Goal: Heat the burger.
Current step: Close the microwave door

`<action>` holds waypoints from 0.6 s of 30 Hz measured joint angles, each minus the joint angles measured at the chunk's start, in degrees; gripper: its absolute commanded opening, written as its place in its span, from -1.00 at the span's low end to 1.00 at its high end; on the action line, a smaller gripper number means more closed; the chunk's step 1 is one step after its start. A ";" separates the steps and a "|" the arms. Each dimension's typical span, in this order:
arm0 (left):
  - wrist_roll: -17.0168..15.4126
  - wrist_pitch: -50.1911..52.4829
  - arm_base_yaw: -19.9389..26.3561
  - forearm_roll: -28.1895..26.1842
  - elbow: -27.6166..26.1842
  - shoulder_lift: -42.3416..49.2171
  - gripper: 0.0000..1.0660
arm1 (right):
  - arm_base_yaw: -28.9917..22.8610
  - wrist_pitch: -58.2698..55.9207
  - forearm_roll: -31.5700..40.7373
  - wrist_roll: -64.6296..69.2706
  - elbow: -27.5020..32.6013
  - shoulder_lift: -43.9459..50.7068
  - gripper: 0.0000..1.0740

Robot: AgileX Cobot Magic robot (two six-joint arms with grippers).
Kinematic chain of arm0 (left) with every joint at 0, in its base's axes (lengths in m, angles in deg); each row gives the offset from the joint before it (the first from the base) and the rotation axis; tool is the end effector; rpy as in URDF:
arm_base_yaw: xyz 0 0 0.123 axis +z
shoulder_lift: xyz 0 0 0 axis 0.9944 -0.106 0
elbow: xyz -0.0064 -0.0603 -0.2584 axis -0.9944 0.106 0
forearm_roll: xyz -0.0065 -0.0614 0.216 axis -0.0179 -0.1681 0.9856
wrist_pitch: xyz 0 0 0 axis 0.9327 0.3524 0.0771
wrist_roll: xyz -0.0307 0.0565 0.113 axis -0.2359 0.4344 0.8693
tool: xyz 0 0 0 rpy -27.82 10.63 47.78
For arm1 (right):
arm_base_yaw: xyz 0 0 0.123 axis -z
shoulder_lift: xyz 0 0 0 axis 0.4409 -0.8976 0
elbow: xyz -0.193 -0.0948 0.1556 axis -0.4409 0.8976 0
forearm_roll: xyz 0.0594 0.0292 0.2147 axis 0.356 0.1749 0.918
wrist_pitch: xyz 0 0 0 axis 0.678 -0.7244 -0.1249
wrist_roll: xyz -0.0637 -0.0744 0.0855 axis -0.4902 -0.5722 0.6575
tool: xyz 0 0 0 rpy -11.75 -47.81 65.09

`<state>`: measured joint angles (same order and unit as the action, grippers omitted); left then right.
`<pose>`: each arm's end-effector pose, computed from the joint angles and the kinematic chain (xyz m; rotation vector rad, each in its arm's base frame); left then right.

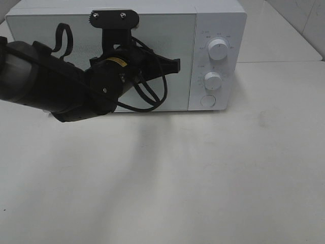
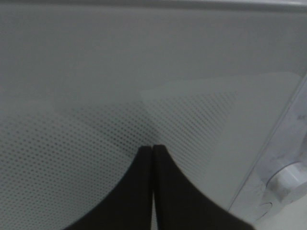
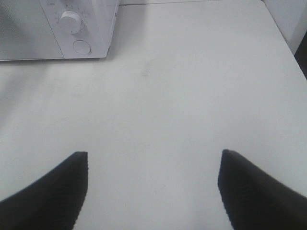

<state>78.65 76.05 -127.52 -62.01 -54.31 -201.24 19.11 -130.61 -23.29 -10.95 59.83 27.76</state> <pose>0.3484 -0.2686 0.1641 0.2894 1.7962 -0.3269 0.0257 -0.0066 0.2522 0.0389 2.0092 0.0771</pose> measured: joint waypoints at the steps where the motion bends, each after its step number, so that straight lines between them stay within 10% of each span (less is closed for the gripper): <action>1: 0.34 -0.40 0.00 0.06 -0.29 -0.23 -1.00 | 0.00 0.00 0.00 0.00 0.00 0.00 0.38; 13: 3.21 -1.72 -2.58 -2.01 0.46 1.72 -1.00 | 0.00 0.00 0.00 0.00 0.00 0.00 0.38; 18: 3.38 -7.91 -5.04 -1.95 3.44 4.53 -0.28 | 0.00 0.00 0.00 0.00 0.00 0.00 0.38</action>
<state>82.04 68.14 -132.56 -63.96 -50.88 -196.72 19.11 -130.61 -23.29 -10.95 59.83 27.76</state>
